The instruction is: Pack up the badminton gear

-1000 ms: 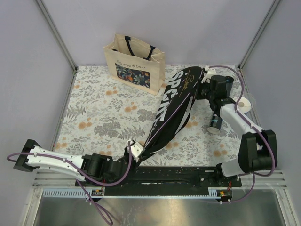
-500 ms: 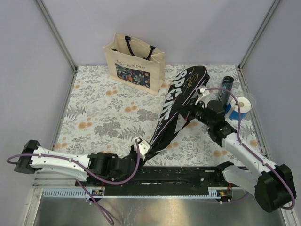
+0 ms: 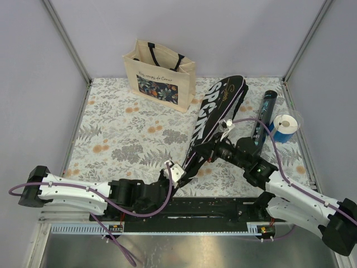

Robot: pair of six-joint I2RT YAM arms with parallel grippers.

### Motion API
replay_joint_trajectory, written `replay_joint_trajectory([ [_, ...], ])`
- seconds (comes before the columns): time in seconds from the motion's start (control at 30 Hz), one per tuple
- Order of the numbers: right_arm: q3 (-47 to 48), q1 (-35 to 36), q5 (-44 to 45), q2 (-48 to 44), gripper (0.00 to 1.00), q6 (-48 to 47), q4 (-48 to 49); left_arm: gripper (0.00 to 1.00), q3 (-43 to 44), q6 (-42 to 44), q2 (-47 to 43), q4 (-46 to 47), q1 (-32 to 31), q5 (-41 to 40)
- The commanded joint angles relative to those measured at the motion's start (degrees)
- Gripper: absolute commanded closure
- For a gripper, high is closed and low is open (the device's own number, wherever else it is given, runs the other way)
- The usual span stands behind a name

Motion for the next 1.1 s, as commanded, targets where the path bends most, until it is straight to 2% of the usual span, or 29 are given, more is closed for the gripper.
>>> replay_joint_trajectory([
  [0.0,1.0,5.9,-0.5,-0.7,1.0,7.6,7.1,1.0,4.1,1.4,0.7,6.2,0.8,0.4],
  [0.27,1.4,15.4,3.9,0.9,1.0,9.5,7.4,1.0,4.6,1.9,0.2,6.2,1.6,0.7],
  [0.6,1.9,21.1,8.0,-4.5,1.0,9.7,2.5,0.99,4.9,3.0,-0.4,6.0,2.8,1.2],
  [0.87,0.5,22.9,11.4,-9.1,1.0,9.4,7.1,1.0,4.4,2.6,-0.7,6.1,3.2,1.7],
  [1.07,0.2,24.1,9.3,-4.0,1.0,12.8,12.1,1.0,5.4,3.4,0.2,6.5,3.6,2.0],
])
